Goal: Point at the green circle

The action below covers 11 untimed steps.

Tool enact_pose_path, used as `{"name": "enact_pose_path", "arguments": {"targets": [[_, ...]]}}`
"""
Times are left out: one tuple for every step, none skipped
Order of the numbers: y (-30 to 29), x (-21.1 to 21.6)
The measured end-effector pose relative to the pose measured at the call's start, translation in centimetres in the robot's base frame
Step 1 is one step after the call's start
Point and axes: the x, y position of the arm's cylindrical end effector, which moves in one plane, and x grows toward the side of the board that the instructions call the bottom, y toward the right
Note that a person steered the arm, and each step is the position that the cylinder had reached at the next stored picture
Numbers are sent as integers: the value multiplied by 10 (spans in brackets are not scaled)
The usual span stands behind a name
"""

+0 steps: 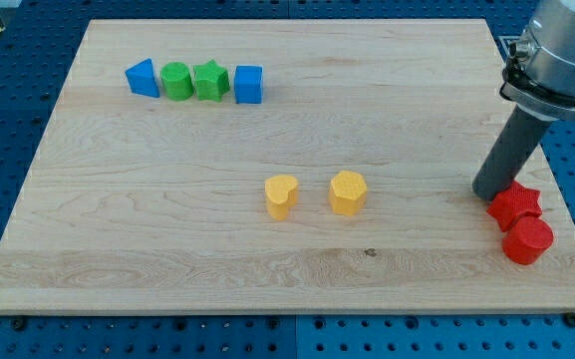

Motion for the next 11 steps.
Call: {"name": "enact_pose_path", "arguments": {"targets": [[-4,1],[-48,-19],[-80,-71],[-97,-145],[-149,-215],[-241,-250],[-330,-255],[-353,-236],[-353,-209],[-353,-177],[-336,-151]]}}
